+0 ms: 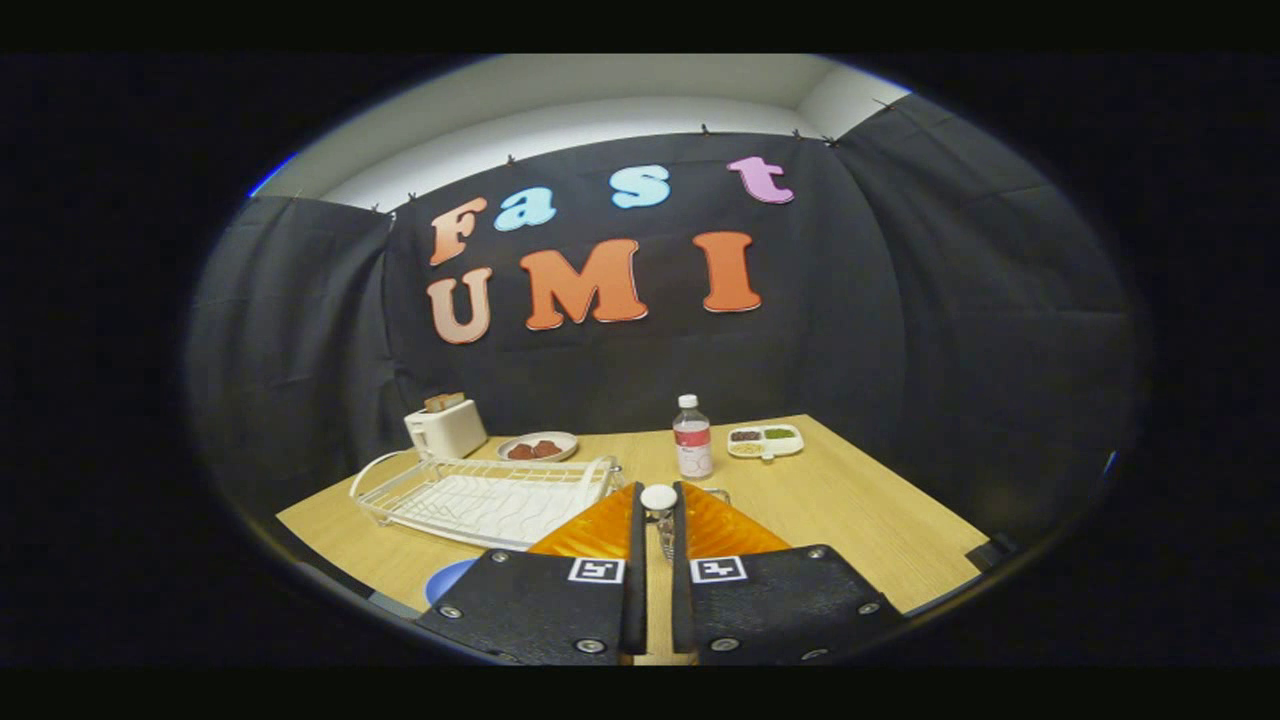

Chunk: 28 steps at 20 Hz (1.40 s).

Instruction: Take the plate from the dish rack, then take the spoon from the basket and place it into the plate.

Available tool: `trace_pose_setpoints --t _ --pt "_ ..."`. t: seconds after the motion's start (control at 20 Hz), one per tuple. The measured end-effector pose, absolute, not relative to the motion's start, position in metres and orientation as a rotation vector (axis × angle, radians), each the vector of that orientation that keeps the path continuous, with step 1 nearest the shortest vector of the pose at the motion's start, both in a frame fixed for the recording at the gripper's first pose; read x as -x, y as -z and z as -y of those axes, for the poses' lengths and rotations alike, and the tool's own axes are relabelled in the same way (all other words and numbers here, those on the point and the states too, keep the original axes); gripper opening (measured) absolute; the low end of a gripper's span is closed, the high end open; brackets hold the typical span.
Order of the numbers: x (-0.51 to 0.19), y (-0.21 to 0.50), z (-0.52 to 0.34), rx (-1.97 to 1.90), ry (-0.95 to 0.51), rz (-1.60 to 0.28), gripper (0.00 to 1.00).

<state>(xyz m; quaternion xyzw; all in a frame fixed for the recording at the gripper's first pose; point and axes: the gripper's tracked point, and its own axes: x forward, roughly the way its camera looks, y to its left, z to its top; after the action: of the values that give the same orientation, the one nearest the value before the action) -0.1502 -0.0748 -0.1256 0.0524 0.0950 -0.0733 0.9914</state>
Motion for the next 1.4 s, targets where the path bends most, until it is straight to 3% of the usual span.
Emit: trace_pose_setpoints --t 0.75,1.4 --pt "0.163 0.168 -0.016 -0.258 -0.214 -0.281 0.10" --pt "0.145 0.229 -0.057 -0.357 -0.320 -0.360 0.10"
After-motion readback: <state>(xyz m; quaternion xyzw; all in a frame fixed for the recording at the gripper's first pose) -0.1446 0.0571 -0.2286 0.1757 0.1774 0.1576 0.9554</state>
